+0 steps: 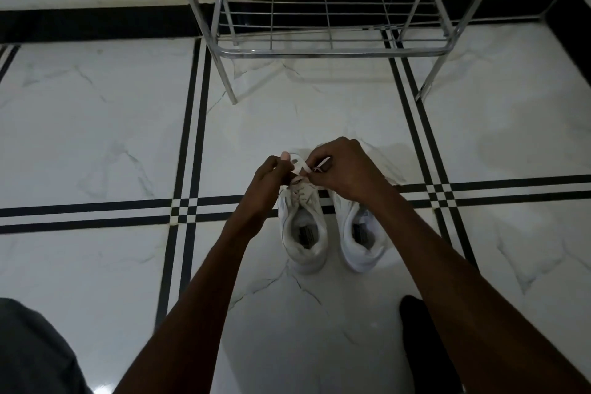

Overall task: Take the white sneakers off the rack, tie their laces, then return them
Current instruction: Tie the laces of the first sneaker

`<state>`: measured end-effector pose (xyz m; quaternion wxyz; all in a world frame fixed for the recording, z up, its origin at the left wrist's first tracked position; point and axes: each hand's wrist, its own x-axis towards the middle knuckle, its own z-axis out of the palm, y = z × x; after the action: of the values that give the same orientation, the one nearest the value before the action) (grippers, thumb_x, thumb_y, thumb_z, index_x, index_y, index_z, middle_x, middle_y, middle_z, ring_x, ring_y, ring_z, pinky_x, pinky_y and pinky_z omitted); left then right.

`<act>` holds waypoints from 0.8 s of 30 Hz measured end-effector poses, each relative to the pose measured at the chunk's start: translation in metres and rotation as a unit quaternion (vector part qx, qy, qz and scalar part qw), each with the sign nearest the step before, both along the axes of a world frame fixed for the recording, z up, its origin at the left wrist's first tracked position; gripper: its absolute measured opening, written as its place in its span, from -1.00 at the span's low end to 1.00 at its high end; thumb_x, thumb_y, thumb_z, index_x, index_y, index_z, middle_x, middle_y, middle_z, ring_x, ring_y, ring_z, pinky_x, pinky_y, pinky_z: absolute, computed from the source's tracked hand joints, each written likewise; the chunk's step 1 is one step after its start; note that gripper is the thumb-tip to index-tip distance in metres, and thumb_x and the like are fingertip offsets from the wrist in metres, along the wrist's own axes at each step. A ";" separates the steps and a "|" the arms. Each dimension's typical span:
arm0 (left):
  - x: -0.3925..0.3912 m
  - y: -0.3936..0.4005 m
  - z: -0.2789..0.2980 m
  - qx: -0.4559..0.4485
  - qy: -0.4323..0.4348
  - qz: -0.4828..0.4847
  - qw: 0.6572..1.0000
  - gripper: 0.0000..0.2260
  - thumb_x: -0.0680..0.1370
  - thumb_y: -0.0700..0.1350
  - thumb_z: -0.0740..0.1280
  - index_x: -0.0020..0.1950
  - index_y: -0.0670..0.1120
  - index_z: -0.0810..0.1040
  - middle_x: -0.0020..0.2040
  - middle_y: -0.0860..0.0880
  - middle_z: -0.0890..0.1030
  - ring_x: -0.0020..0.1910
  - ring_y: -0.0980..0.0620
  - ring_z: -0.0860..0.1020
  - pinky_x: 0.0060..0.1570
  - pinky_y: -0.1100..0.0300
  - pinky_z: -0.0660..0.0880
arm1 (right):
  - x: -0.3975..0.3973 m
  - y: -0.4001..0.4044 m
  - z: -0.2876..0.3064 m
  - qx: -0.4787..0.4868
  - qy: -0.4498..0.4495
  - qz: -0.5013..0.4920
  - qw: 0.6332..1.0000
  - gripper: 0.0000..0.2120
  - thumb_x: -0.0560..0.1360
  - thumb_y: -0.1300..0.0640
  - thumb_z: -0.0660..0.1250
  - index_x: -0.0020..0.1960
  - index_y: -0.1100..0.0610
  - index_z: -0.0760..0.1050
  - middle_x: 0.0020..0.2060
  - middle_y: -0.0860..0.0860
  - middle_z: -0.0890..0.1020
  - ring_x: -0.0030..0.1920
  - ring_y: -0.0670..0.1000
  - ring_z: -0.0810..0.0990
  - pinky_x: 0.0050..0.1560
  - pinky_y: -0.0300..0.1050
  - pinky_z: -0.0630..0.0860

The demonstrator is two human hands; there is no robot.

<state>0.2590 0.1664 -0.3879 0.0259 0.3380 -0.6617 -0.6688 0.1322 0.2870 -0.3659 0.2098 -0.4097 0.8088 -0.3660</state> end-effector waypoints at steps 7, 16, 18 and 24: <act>0.006 -0.007 0.002 -0.018 0.025 -0.001 1.000 -0.74 0.70 -0.07 0.22 0.31 -0.17 0.53 0.19 -0.09 0.69 0.01 0.31 0.66 -0.11 0.53 0.47 | 0.010 -0.003 -0.012 -0.065 0.033 -0.120 0.990 -0.94 0.36 0.22 0.55 -0.19 0.12 0.69 -0.20 0.02 0.75 -0.24 0.00 0.73 -0.15 0.05 0.67; 0.029 -0.033 -0.023 -0.401 -0.165 -0.004 0.901 -0.72 0.63 0.05 0.31 0.34 0.08 0.52 0.34 -0.01 0.58 0.50 -0.14 0.35 0.47 -0.39 0.02 | 0.008 0.005 -0.015 -0.112 -0.164 -0.172 0.965 -0.89 0.32 0.20 0.60 -0.20 0.19 0.71 -0.24 0.07 0.75 -0.24 0.08 0.75 -0.10 0.15 0.70; 0.038 -0.045 -0.026 -0.436 -0.170 0.046 0.883 -0.87 0.60 0.00 0.38 0.12 0.04 0.63 0.17 0.01 0.67 0.38 -0.12 0.47 0.43 -0.34 0.09 | 0.006 0.008 -0.015 -0.115 -0.179 -0.180 0.960 -0.90 0.33 0.22 0.60 -0.20 0.22 0.71 -0.25 0.11 0.75 -0.22 0.11 0.76 -0.12 0.08 0.70; 0.052 -0.047 -0.032 -0.397 -0.190 0.118 0.890 -0.86 0.58 -0.01 0.41 0.00 -0.07 0.66 0.16 -0.13 0.61 0.31 -0.23 0.46 0.30 -0.10 0.21 | 0.009 0.004 -0.022 -0.073 -0.242 -0.175 0.951 -0.85 0.39 0.24 0.57 -0.12 0.30 0.68 -0.18 0.17 0.75 -0.15 0.09 0.76 -0.12 0.07 0.71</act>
<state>0.3106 0.1193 -0.4202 0.1106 0.4961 -0.8194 -0.2650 0.1415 0.2913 -0.3878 0.3017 -0.1749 0.7636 -0.5434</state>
